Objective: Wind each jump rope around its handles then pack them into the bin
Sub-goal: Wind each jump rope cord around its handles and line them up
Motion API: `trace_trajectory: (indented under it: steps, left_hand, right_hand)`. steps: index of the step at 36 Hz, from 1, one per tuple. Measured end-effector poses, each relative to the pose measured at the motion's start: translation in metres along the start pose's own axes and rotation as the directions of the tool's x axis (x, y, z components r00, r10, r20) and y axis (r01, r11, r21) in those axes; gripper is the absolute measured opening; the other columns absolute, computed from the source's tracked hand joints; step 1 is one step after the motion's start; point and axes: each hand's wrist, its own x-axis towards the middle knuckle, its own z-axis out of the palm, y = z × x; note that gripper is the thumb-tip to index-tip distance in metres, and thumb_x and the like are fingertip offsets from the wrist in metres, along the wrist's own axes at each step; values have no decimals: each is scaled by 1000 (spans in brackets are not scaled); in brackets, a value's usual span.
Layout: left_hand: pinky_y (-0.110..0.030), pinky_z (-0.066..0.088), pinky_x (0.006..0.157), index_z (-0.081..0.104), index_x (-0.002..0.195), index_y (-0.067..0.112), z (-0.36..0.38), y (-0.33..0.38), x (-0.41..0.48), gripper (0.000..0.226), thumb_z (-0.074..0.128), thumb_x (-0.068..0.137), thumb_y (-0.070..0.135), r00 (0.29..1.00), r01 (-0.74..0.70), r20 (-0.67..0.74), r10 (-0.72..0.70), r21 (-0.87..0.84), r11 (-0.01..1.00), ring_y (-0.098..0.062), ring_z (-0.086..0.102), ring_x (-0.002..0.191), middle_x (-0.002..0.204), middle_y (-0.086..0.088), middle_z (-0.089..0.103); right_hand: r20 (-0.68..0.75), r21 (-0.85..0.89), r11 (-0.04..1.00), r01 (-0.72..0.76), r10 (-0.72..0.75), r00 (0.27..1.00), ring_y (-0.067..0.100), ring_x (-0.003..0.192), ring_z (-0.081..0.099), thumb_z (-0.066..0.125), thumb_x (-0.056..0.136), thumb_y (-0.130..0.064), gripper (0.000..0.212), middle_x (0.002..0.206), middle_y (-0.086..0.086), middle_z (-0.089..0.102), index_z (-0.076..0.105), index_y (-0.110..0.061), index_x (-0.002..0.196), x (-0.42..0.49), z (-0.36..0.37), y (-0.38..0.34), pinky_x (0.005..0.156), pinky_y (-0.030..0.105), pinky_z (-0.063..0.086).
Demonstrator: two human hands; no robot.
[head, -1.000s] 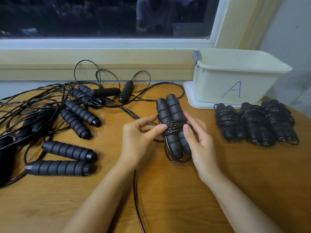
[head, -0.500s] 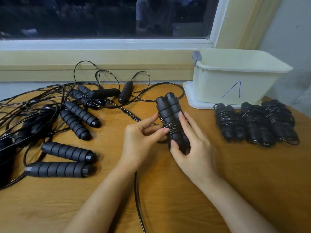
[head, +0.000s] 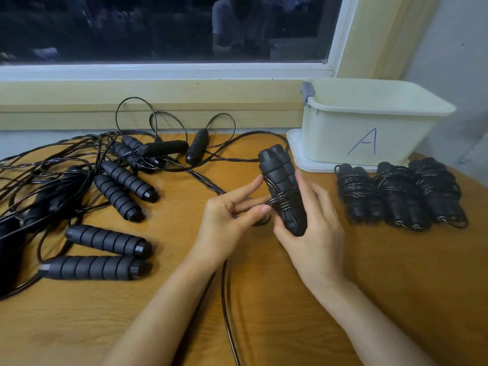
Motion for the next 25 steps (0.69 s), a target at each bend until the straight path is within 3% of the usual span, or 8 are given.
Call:
trace_trajectory:
  steps: [4,9,14,17,22,25]
  left_hand:
    - [-14,50,86,48,136,18,-4,3,2,54,64,86,6,999,-41,33,40,26,999,-10,72,95,107,8,72]
    - [-16,52,81,62,123,14,-8,2,5,42,68,81,14,996,-75,-49,78,44,996,-12,74,82,93,1,77]
    - [-16,54,69,68,102,10,-15,-3,7,34,75,71,21,984,-8,-177,10,14,1000,-10,71,69,76,2,75]
    - [-17,54,70,66,105,11,-16,-5,7,40,75,68,23,984,64,-161,-72,-50,997,-10,71,71,77,2,75]
    - [-22,56,78,60,127,11,-18,-11,8,64,74,67,25,969,221,-64,-238,-195,955,-13,72,92,98,0,76]
    - [-22,54,79,60,129,12,-17,-9,8,56,69,75,23,962,272,45,-270,-257,927,-15,70,99,107,-4,75]
  right_hand:
    - [28,204,978,-49,44,999,4,117,53,76,79,-15,69,133,2,57,51,-19,143,0,2,0,89,-3,34]
    - [143,410,896,-169,120,982,2,120,54,70,79,-20,67,130,-6,58,50,-21,143,-3,4,-2,93,10,44]
    - [250,511,826,-238,122,961,-1,121,53,69,82,-19,65,131,-8,58,49,-22,144,-7,3,-9,93,7,41]
    - [270,543,800,-254,120,955,2,123,53,68,83,-18,65,132,-8,58,48,-24,144,-7,2,-10,94,8,41]
    - [328,603,746,-282,90,940,5,130,51,66,87,-20,63,138,-10,56,42,-35,143,-7,-1,-12,103,17,41]
    - [354,623,724,-296,76,932,4,132,49,64,88,-20,63,140,-13,56,40,-40,143,-7,-2,-14,106,20,41]
